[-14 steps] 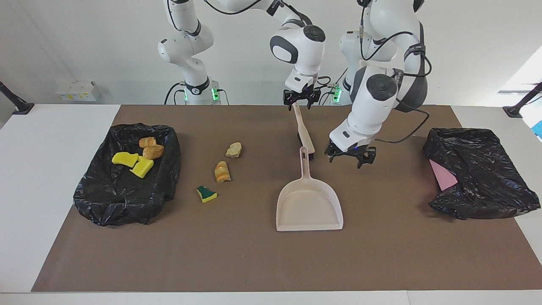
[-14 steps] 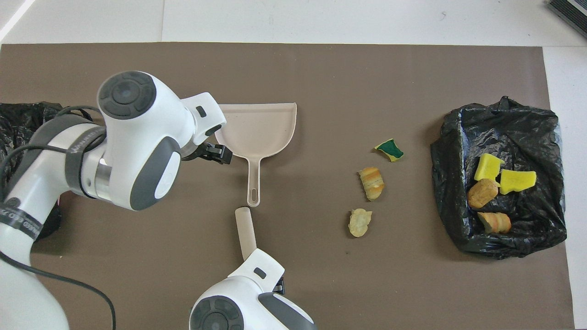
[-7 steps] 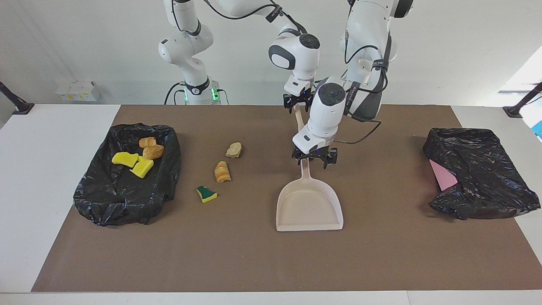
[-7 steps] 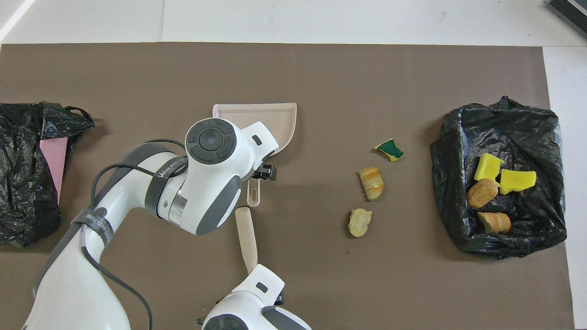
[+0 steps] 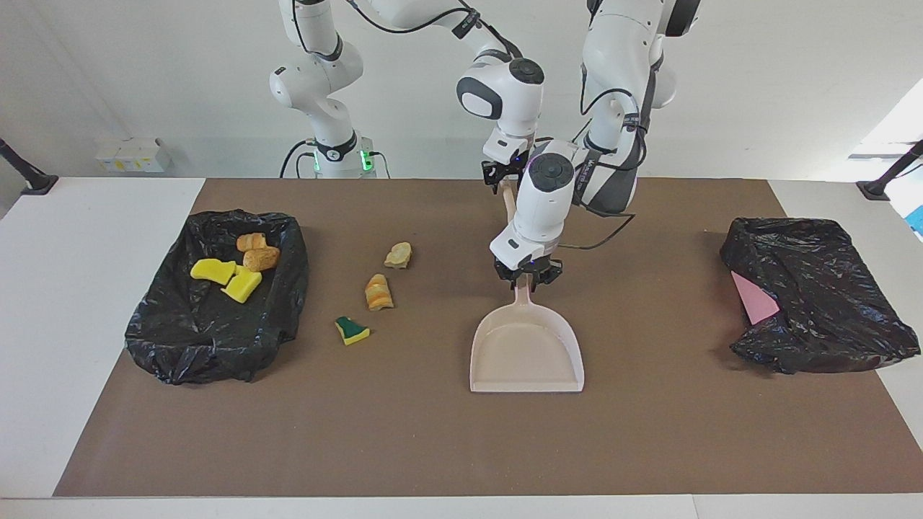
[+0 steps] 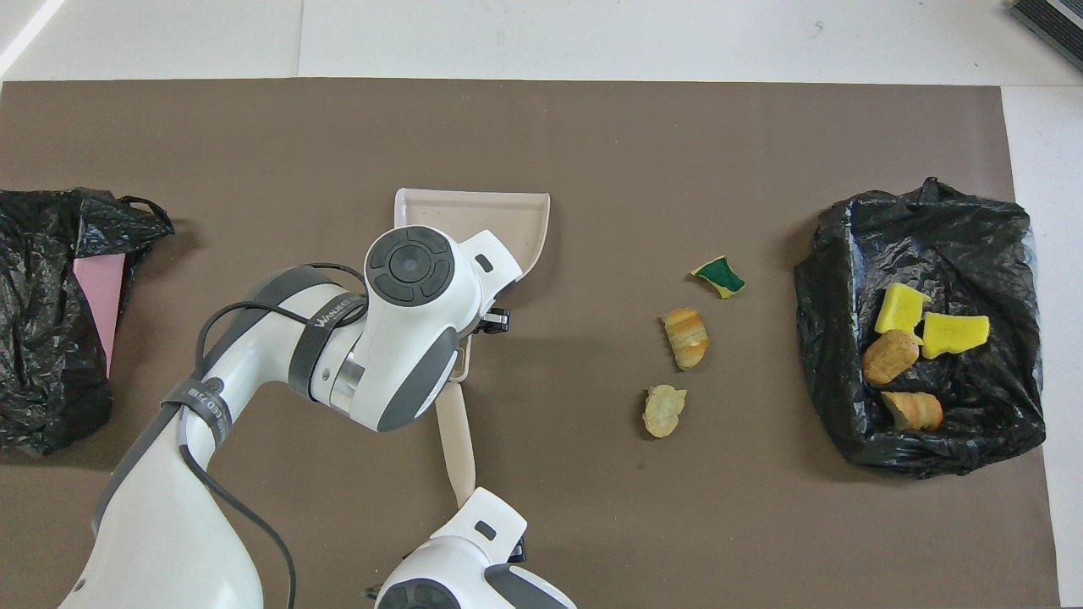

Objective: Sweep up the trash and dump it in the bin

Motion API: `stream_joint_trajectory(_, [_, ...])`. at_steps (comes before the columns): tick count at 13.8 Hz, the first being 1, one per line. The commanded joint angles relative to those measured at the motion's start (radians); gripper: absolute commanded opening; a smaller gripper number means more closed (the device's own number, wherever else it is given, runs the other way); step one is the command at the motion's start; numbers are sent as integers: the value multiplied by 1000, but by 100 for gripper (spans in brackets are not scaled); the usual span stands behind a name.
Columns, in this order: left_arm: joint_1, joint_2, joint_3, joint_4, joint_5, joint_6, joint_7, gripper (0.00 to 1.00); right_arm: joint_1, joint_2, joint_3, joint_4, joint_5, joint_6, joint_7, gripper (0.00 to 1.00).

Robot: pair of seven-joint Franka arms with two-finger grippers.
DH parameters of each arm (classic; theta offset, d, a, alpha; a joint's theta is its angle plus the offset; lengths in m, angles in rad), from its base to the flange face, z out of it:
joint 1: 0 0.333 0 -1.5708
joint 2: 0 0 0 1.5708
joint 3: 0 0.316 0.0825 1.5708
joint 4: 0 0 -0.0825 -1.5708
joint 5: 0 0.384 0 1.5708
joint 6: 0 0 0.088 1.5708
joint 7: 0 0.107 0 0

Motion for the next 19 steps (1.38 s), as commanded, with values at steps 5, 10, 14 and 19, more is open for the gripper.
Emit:
stream_joint_trajectory(5, [81, -89, 23, 9, 24, -76, 188, 0, 17, -11, -1, -20, 2, 27, -10, 0])
stream_joint_trajectory(10, [213, -203, 21, 20, 24, -191, 403, 0, 2, -59, -9, -18, -6, -64, 71, 0])
stream_joint_trajectory(14, [305, -243, 23, 18, 24, -317, 723, 0, -110, -191, -9, -29, -9, -198, 64, 0])
stream_joint_trajectory(19, [390, -256, 23, -11, 23, -335, 1002, 0, -239, -338, -9, -166, -9, -242, 77, 0])
